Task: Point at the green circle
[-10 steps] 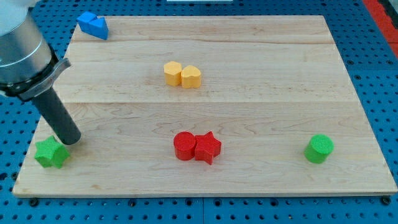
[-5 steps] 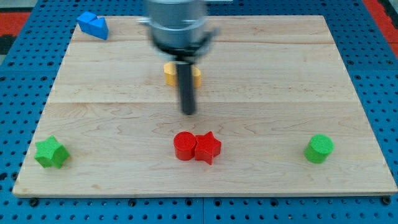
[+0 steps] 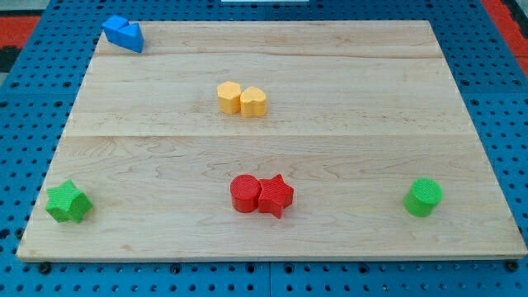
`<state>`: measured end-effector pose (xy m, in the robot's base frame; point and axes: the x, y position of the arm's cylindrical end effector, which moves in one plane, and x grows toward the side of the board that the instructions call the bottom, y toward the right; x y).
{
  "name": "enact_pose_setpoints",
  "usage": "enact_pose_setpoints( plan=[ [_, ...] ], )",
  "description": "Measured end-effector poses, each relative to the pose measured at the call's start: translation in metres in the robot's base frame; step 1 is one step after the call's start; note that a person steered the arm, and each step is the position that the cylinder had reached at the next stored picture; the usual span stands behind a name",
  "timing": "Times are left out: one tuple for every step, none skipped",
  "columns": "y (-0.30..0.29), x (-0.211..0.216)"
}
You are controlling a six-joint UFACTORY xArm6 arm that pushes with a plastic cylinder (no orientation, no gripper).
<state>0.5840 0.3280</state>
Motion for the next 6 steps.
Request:
enact_pose_setpoints(
  plan=[
    [-0.046, -0.032],
    [-0.089, -0.05],
    [-0.054, -0.044],
    [-0.058, -0.016],
    [-0.118, -0.011],
    [-0.178, -0.029]
  ],
)
